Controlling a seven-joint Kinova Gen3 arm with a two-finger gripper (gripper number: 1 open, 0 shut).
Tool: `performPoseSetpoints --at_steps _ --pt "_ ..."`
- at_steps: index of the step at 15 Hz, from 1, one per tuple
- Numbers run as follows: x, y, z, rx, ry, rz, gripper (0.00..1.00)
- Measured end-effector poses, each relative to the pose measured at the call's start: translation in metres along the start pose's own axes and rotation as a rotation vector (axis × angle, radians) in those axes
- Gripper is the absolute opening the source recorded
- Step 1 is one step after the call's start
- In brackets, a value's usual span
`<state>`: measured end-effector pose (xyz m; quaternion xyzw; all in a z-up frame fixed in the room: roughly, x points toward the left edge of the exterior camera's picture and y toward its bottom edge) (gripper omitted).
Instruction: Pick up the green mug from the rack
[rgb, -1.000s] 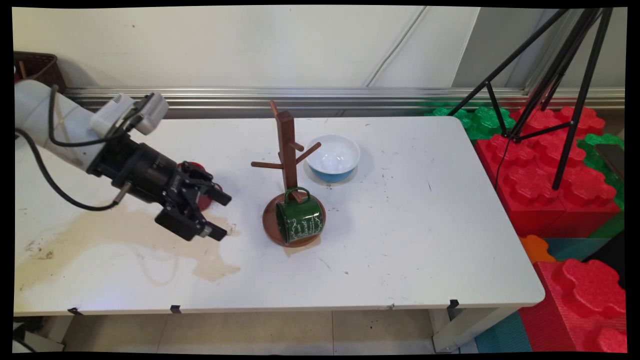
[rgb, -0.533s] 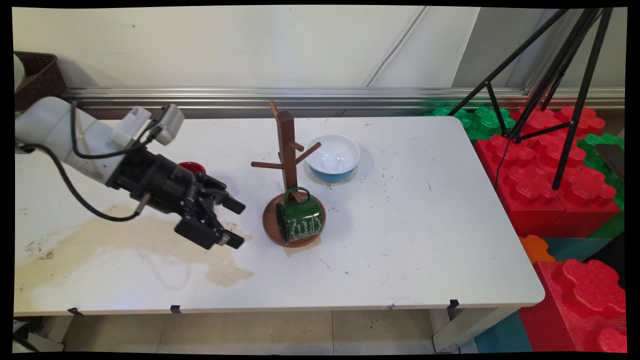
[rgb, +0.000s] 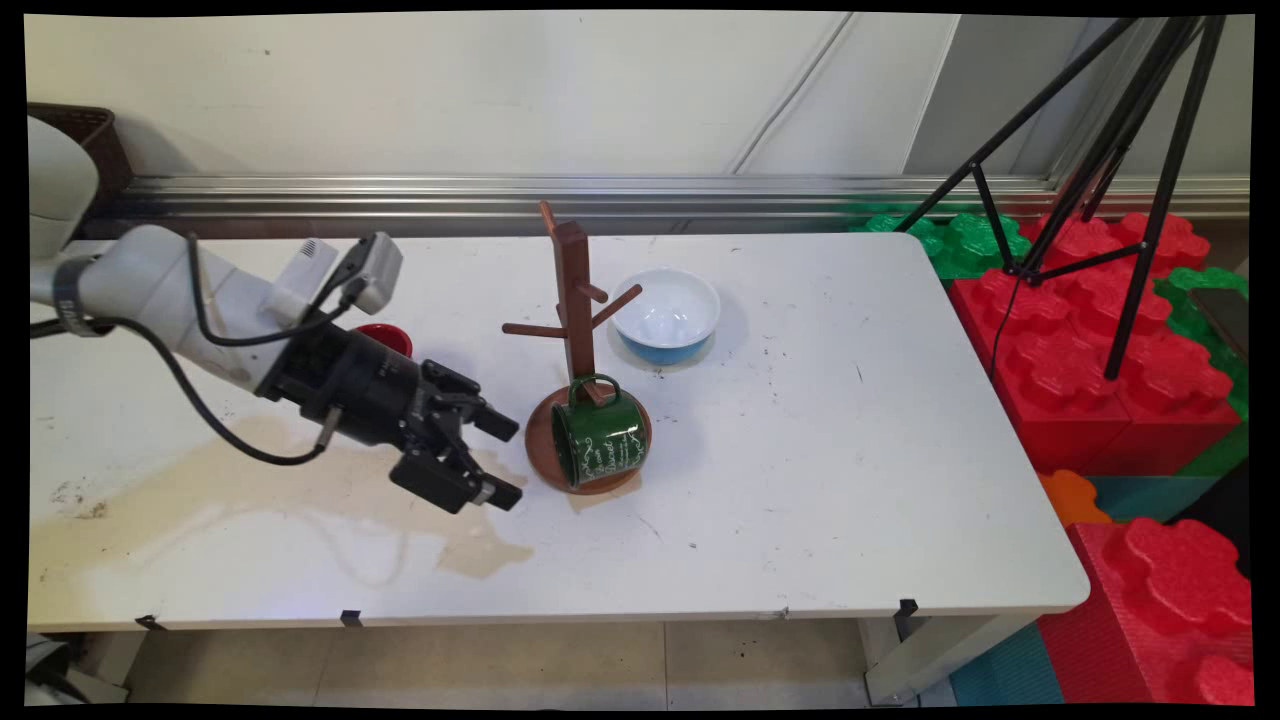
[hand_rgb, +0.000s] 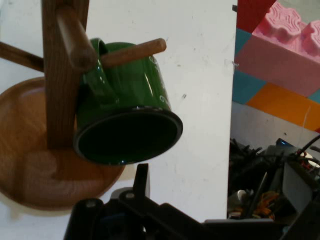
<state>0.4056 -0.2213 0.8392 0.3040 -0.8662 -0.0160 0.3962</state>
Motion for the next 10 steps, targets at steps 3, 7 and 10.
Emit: performPoseSetpoints --at_steps 3,7,10 --pt "0.001 0.0 0.01 0.006 0.013 -0.003 1.0" --pt "0.001 0.0 0.022 0.018 0.027 -0.006 1.0" --pt "0.001 0.001 0.03 0.026 0.036 -0.007 1.0"
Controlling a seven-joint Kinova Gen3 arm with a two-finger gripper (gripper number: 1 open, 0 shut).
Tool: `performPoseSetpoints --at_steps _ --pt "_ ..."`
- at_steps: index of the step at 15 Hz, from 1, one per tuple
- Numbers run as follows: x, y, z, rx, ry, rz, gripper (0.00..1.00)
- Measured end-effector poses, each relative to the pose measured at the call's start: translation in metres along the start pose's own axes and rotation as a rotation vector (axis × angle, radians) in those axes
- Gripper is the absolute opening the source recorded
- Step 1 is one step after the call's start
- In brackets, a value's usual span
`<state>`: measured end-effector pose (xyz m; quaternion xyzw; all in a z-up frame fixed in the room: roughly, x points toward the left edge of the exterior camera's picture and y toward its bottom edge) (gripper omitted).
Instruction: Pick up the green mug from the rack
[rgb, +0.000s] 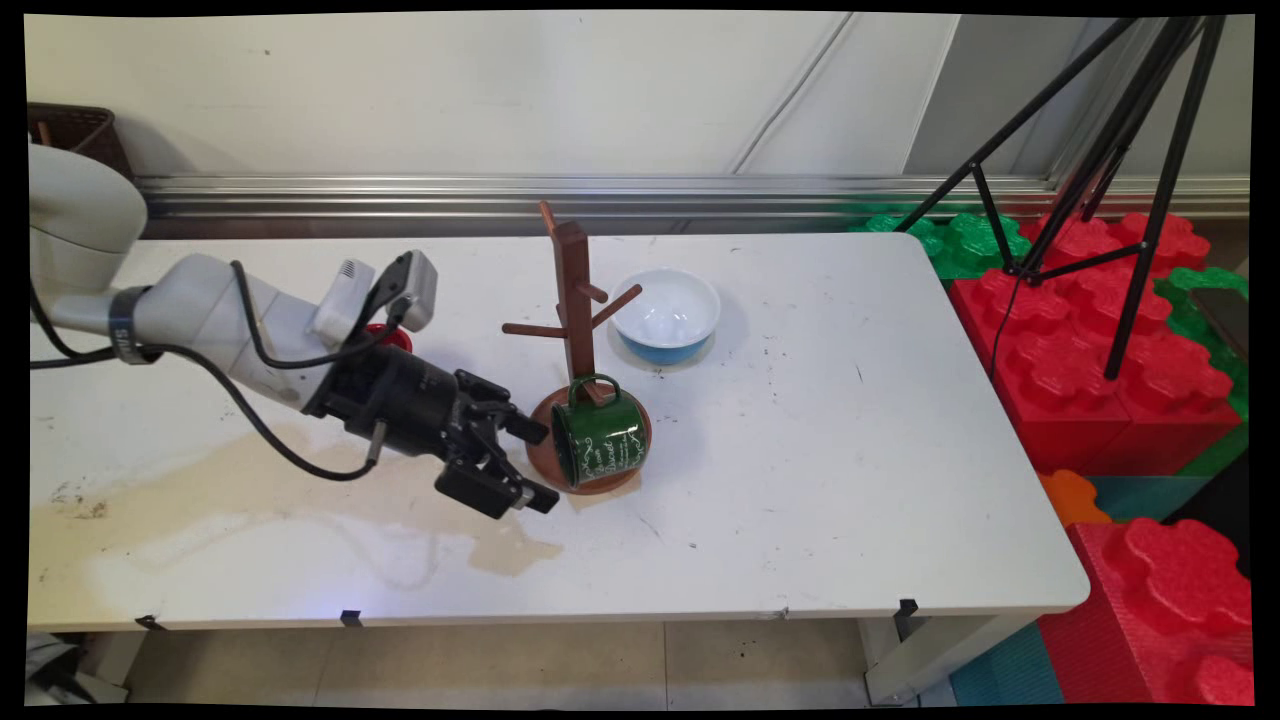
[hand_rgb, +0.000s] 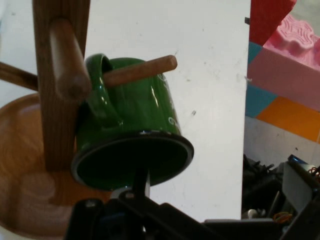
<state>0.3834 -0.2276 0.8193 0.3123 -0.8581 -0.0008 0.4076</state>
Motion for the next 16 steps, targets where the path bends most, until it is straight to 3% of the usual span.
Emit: performPoseSetpoints --at_steps 16 --pt "-0.005 0.007 0.025 0.045 0.053 0.003 1.0"
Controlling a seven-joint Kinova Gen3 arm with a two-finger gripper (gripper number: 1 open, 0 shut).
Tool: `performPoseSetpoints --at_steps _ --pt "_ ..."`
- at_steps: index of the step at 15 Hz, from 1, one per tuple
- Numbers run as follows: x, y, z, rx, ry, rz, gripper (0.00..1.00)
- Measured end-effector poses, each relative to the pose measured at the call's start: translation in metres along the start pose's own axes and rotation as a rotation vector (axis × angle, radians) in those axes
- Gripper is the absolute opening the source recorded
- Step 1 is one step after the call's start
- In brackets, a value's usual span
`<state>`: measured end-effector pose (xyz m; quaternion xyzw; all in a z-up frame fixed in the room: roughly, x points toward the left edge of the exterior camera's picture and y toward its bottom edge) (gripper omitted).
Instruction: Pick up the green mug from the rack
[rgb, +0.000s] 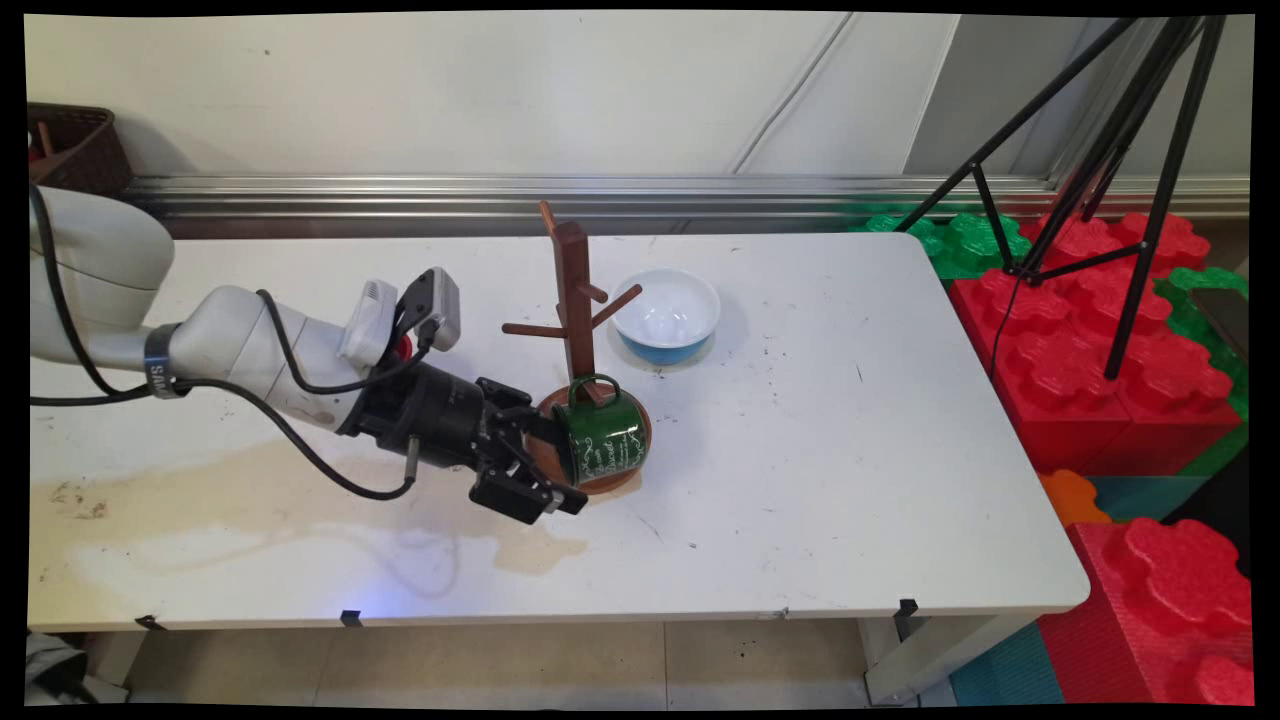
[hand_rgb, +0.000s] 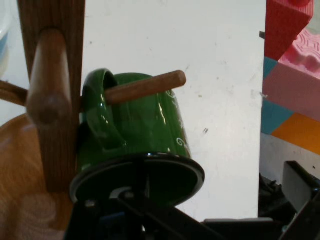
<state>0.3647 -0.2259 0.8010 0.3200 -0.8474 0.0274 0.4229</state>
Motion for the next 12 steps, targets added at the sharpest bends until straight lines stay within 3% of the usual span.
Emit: performPoseSetpoints --at_steps 12 --pt "-0.0032 0.0052 0.0097 0.025 0.034 0.0 1.0"
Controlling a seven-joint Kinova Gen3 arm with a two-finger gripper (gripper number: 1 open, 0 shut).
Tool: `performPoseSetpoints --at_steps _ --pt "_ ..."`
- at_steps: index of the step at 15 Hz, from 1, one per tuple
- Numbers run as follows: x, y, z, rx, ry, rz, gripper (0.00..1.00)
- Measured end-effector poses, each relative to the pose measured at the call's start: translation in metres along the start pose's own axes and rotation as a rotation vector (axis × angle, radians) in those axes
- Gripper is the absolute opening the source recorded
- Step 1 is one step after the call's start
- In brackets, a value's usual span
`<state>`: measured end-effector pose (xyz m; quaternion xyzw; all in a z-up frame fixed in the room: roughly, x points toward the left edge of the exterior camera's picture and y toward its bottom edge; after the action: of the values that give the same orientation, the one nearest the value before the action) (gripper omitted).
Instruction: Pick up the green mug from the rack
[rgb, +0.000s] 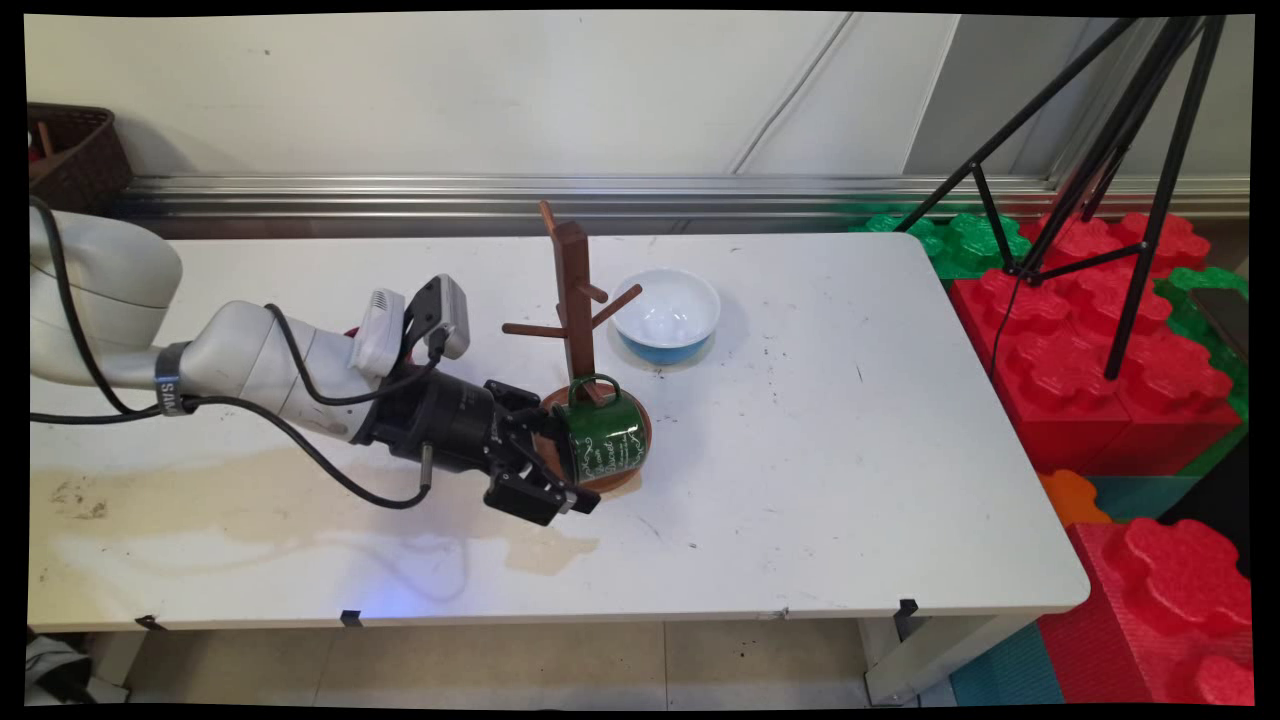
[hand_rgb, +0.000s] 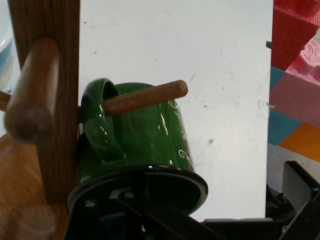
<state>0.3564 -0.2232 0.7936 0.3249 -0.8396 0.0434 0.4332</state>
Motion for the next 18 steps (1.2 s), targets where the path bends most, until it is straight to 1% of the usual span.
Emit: performPoseSetpoints --at_steps 13,14,18 --pt "-0.0017 0.0028 0.0046 0.014 0.013 0.007 1.0" --pt "-0.0017 0.003 0.0048 0.014 0.015 0.008 0.0" --pt "-0.0011 0.0038 0.0051 0.017 0.02 0.01 0.0"
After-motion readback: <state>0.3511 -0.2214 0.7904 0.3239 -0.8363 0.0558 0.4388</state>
